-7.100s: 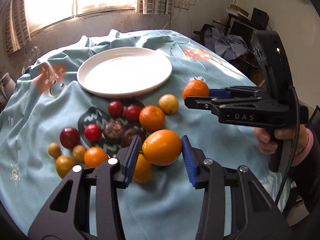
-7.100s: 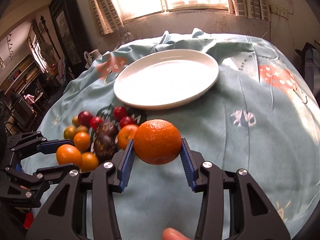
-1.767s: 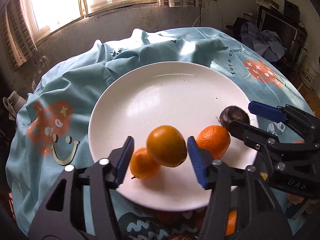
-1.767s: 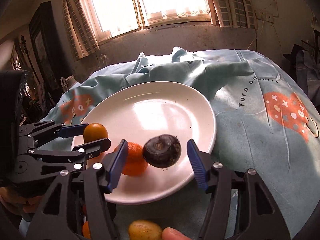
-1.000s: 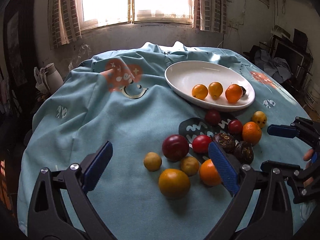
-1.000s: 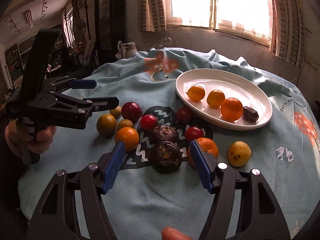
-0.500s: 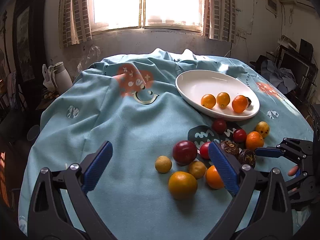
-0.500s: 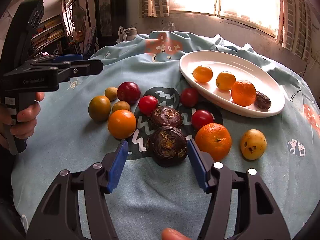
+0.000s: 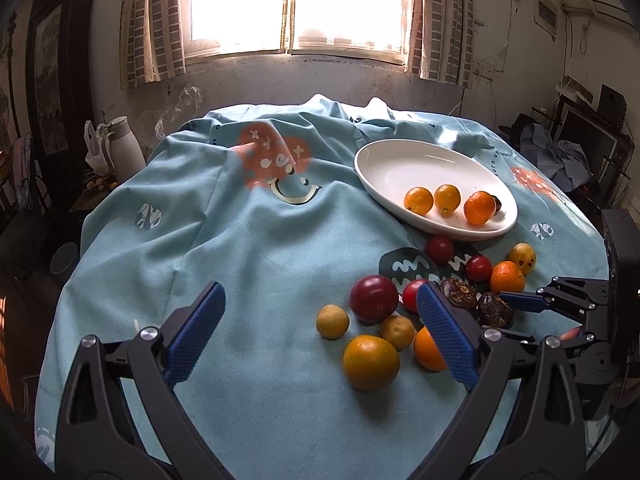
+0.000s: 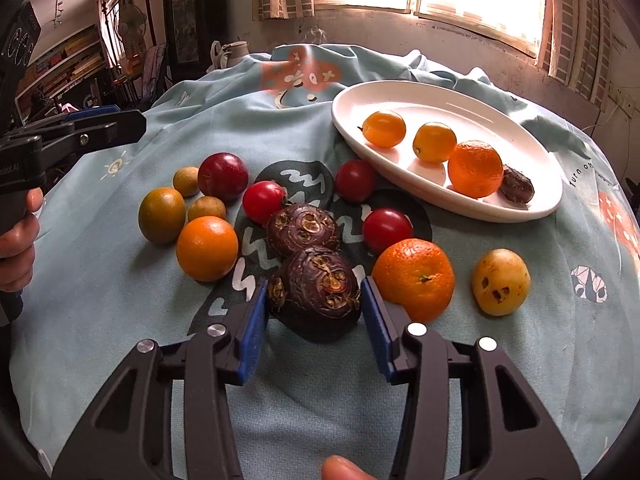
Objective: Organize fruits
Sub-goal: 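Grasp a large dark brown fruit with the right tool while the left tool grasps a large yellow-orange fruit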
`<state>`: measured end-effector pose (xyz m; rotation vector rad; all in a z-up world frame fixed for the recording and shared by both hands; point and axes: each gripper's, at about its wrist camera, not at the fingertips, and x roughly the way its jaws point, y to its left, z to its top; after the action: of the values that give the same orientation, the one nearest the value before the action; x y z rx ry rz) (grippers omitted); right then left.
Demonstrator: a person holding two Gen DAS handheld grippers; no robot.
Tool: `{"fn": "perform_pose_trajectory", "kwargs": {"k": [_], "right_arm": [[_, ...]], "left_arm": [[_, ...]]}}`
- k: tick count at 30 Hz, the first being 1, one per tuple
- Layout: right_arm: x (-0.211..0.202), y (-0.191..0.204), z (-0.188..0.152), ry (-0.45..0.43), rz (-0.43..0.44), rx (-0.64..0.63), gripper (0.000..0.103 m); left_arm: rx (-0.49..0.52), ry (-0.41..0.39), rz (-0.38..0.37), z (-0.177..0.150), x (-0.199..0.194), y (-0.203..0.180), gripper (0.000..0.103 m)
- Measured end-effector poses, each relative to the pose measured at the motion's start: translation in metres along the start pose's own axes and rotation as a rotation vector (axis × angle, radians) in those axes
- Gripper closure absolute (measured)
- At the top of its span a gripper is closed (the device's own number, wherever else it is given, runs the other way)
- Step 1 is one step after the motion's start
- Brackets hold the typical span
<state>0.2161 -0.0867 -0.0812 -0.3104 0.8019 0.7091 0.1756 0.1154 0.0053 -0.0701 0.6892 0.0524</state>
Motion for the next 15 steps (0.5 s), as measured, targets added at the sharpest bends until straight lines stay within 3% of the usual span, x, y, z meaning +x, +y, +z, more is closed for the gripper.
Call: {"fn": "perform_pose_trajectory", "kwargs": {"k": [10,15], "right_arm": [[0.002,-0.003,0.003,0.005,0.027,0.010,0.054],[-0.002,0.002,0.000,0.019,-0.007,-0.019,0.057]], "left_arm": [[-0.005,0.069,-0.017,-0.015,0.010,0.010,0.005],[0.002,0.076,-0.083,-0.018,0.008,0.010,0.005]]}}
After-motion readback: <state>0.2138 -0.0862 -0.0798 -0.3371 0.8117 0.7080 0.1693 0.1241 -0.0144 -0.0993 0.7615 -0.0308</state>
